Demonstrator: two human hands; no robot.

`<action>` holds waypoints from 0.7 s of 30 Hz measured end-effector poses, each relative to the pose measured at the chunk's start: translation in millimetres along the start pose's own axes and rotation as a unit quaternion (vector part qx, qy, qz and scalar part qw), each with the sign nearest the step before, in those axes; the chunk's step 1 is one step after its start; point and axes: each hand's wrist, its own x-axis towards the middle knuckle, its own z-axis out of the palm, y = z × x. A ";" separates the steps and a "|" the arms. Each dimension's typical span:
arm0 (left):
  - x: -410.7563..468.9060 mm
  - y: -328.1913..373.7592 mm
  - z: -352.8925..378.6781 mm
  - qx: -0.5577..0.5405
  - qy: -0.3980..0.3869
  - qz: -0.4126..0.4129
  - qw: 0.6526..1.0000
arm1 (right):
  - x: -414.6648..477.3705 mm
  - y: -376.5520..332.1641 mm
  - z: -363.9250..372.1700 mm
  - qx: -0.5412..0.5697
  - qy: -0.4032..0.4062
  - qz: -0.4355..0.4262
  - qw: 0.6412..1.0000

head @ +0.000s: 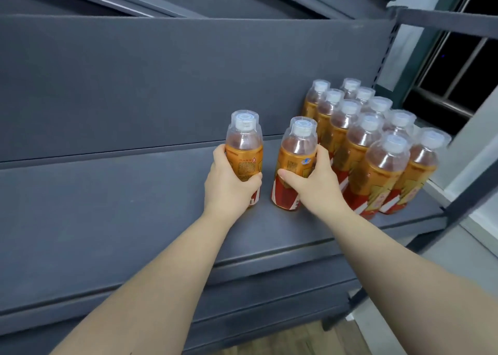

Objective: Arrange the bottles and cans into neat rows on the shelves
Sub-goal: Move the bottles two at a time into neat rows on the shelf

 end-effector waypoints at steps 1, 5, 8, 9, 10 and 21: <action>8.4 -2.4 0.6 -0.001 0.000 0.001 1.000 | 8.2 -0.3 3.9 -0.002 0.002 -0.002 1.000; 38.8 -11.5 4.7 0.001 0.000 0.002 1.000 | 37.5 1.0 17.7 0.002 0.012 0.005 1.000; 57.1 -15.2 10.3 0.002 -0.004 0.002 1.000 | 53.8 2.2 24.5 -0.004 0.020 0.004 1.000; 62.3 -16.6 12.6 -0.001 -0.004 0.001 1.000 | 58.8 2.9 26.1 -0.004 0.021 0.004 1.000; 67.0 -17.4 14.9 -0.003 -0.004 -0.001 1.000 | 63.4 3.4 27.8 -0.004 0.021 0.005 1.000; 110.2 -22.8 34.3 0.007 0.012 -0.022 1.000 | 126.5 17.8 46.9 -0.011 0.005 0.002 1.000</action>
